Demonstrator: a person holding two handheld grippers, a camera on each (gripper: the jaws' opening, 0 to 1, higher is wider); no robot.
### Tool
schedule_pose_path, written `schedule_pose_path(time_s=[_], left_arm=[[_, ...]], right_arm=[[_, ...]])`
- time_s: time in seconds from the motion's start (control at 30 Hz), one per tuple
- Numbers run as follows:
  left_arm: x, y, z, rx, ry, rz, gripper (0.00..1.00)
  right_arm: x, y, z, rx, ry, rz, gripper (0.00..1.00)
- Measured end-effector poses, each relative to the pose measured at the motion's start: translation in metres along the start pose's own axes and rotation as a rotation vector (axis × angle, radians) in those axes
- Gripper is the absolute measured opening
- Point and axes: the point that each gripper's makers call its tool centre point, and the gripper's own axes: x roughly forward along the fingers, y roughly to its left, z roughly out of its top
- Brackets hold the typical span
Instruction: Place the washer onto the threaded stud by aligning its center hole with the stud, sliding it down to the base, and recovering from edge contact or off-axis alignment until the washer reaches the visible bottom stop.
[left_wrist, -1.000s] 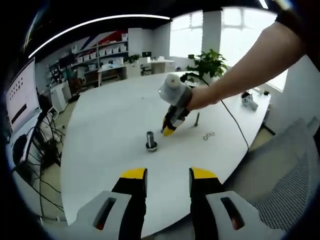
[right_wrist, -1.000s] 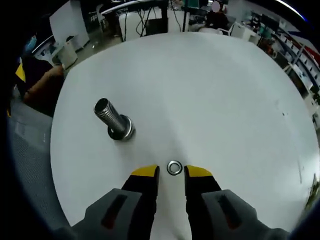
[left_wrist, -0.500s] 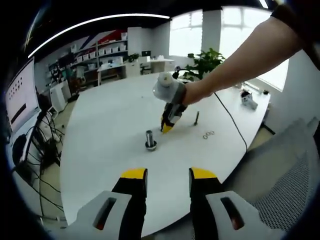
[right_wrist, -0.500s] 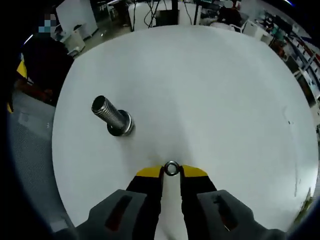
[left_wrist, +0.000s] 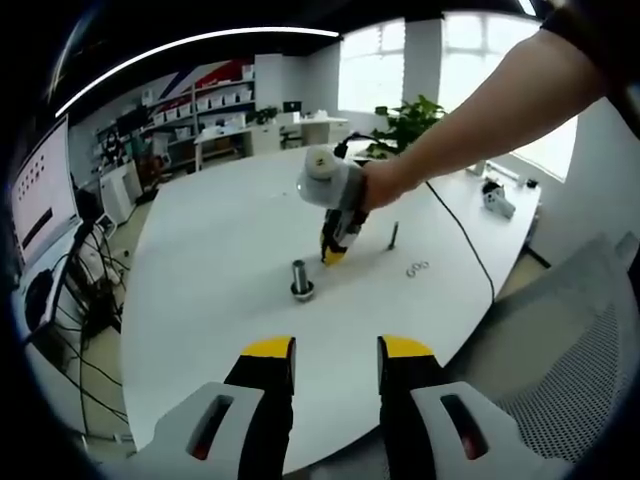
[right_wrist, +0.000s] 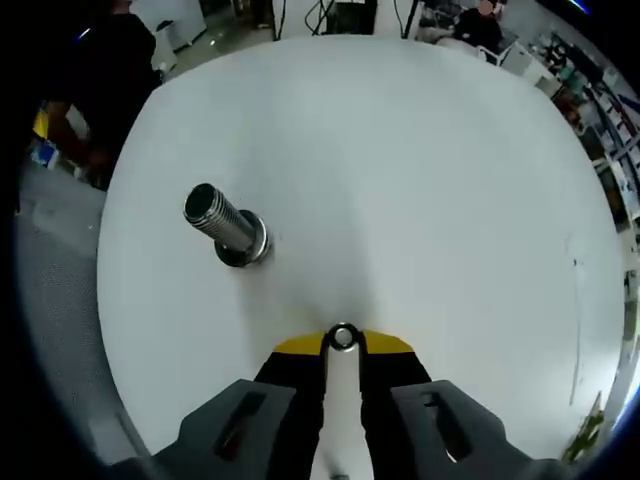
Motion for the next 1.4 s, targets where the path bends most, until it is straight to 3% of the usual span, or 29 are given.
schedule_pose_path(time_s=[0.2,0.4,0.73,0.93,1.13,1.4], left_arm=[[0.000,0.000,0.001,0.001,-0.005,0.000,0.31],[-0.001,-0.001,0.002,0.004,-0.010,-0.002,0.31],[-0.001,-0.003,0.002,0.027,-0.007,-0.002,0.31],[-0.002,-0.002,0.004,0.028,-0.013,0.000,0.31],[-0.001,-0.001,0.002,0.027,-0.006,0.004,0.31],[-0.001,-0.001,0.002,0.027,-0.006,0.003,0.31]], right_arm=[[-0.010,0.006,-0.008,0.018,-0.007,0.005,0.13],[-0.037,-0.005,-0.011,0.077,-0.058,-0.021,0.13],[-0.084,-0.024,-0.051,0.159,-0.081,-0.094,0.14],[-0.109,-0.027,-0.063,0.179,-0.100,-0.123,0.14],[-0.121,-0.025,-0.085,0.174,-0.078,-0.132,0.14],[-0.120,-0.014,-0.107,0.171,-0.038,-0.110,0.14]])
